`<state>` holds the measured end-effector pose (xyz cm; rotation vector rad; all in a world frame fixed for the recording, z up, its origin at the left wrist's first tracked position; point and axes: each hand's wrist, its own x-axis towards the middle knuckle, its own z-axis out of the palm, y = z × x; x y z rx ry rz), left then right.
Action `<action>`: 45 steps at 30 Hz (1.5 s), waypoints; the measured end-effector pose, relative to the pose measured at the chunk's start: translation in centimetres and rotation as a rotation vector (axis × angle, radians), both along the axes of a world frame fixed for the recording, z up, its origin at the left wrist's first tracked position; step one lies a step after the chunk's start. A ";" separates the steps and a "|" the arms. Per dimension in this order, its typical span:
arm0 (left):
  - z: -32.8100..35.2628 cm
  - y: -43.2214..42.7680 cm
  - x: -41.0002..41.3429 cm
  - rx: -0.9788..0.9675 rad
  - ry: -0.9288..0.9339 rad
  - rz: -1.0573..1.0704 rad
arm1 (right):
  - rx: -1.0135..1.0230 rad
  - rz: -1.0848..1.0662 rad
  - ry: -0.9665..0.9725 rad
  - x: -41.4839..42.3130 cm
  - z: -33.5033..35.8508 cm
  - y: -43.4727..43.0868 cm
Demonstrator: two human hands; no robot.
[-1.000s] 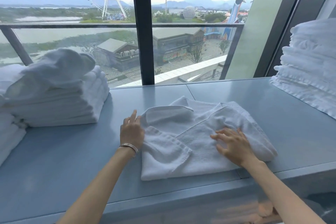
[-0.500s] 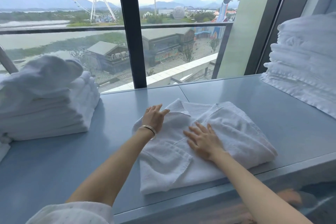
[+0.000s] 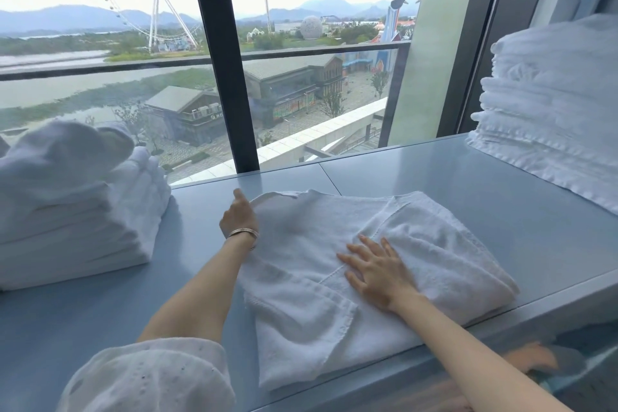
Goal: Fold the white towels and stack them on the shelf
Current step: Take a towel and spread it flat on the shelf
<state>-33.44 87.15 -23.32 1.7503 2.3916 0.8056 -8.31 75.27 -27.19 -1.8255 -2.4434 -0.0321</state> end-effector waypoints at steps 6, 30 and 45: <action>-1.7 -1.0 0.8 -0.003 0.320 -0.155 | 0.011 -0.005 0.014 0.0 0.0 0.0; -0.8 -11.8 0.2 -0.295 0.413 -0.831 | -0.016 0.119 -0.100 0.2 0.6 3.9; 0.8 -19.4 -15.1 -0.296 0.627 -0.788 | 0.038 0.244 -0.166 -5.2 0.4 5.7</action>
